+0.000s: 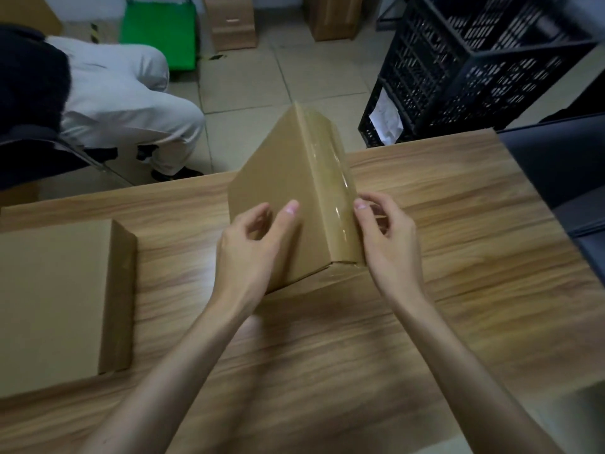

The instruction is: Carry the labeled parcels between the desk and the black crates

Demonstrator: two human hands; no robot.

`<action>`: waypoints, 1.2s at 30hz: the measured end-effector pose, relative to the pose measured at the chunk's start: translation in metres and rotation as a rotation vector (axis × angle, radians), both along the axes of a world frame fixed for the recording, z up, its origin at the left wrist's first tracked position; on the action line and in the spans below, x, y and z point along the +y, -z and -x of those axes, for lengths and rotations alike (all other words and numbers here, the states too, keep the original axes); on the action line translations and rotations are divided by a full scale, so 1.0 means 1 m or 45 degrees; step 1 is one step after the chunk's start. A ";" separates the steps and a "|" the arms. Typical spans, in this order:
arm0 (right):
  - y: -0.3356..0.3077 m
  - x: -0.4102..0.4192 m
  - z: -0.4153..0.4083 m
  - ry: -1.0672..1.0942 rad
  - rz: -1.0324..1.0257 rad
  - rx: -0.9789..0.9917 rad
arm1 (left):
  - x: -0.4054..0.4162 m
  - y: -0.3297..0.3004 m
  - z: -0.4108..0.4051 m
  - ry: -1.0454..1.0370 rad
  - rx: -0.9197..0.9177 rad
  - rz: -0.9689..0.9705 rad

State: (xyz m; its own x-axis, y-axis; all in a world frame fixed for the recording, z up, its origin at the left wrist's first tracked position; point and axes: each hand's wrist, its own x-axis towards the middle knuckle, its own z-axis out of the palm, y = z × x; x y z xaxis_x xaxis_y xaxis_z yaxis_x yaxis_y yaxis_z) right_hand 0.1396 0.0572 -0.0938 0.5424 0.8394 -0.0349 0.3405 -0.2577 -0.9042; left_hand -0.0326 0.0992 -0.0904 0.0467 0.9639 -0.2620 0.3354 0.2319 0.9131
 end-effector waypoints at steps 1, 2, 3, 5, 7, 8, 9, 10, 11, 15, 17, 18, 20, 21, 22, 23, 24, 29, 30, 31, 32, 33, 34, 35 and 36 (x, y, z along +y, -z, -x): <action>0.000 0.002 0.011 -0.027 -0.020 0.046 | 0.000 -0.005 0.005 -0.032 -0.045 0.032; 0.002 0.004 0.023 -0.062 -0.037 0.092 | 0.000 -0.008 0.011 -0.049 -0.063 0.052; 0.004 0.005 0.034 -0.087 -0.049 0.148 | -0.001 -0.010 0.018 -0.060 -0.070 0.074; 0.007 0.010 0.053 -0.105 -0.070 0.274 | -0.002 -0.015 0.032 -0.072 -0.103 0.137; 0.008 0.015 0.069 -0.120 -0.092 0.347 | -0.003 -0.024 0.045 -0.028 -0.158 0.222; 0.008 0.016 0.076 -0.133 -0.098 0.353 | -0.003 -0.028 0.052 0.008 -0.179 0.248; 0.008 0.018 0.083 -0.149 -0.095 0.359 | -0.002 -0.028 0.057 0.038 -0.197 0.246; 0.008 0.019 0.089 -0.165 -0.081 0.370 | -0.002 -0.028 0.061 0.055 -0.207 0.227; 0.008 0.019 0.095 -0.176 -0.059 0.398 | -0.004 -0.028 0.066 0.056 -0.216 0.201; 0.009 0.019 0.099 -0.237 0.004 0.450 | -0.011 -0.023 0.087 0.055 -0.273 0.084; 0.016 0.018 0.095 -0.262 0.075 0.439 | -0.011 -0.018 0.102 0.082 -0.308 0.050; 0.022 0.018 0.092 -0.264 0.114 0.436 | -0.011 -0.015 0.108 0.097 -0.316 0.046; 0.038 0.019 0.084 -0.267 0.190 0.411 | -0.007 -0.006 0.121 0.100 -0.345 0.056; 0.048 0.020 0.080 -0.254 0.225 0.392 | -0.005 -0.002 0.126 0.089 -0.362 0.075; 0.060 0.021 0.075 -0.227 0.254 0.369 | -0.003 0.002 0.130 0.081 -0.364 0.088; 0.071 0.021 0.069 -0.197 0.276 0.351 | -0.002 0.005 0.131 0.086 -0.358 0.087; 0.082 0.021 0.063 -0.177 0.302 0.331 | -0.001 0.008 0.132 0.090 -0.362 0.083; 0.111 0.015 0.044 -0.136 0.416 0.404 | 0.000 0.033 0.135 0.059 -0.471 0.059; 0.114 0.014 0.040 -0.126 0.417 0.390 | 0.000 0.040 0.135 0.041 -0.476 0.057; 0.115 0.012 0.036 -0.107 0.405 0.370 | 0.001 0.048 0.136 0.031 -0.456 0.044; 0.116 0.011 0.032 -0.082 0.390 0.362 | 0.002 0.055 0.136 0.030 -0.420 0.028; 0.116 0.010 0.028 -0.066 0.375 0.356 | 0.002 0.059 0.135 0.029 -0.391 0.020; 0.117 0.009 0.023 -0.068 0.365 0.343 | 0.003 0.066 0.137 0.013 -0.375 0.020; 0.118 0.008 0.020 -0.071 0.356 0.329 | 0.005 0.073 0.139 -0.009 -0.379 0.035; 0.119 0.008 0.017 -0.063 0.342 0.318 | 0.007 0.082 0.142 -0.022 -0.364 0.045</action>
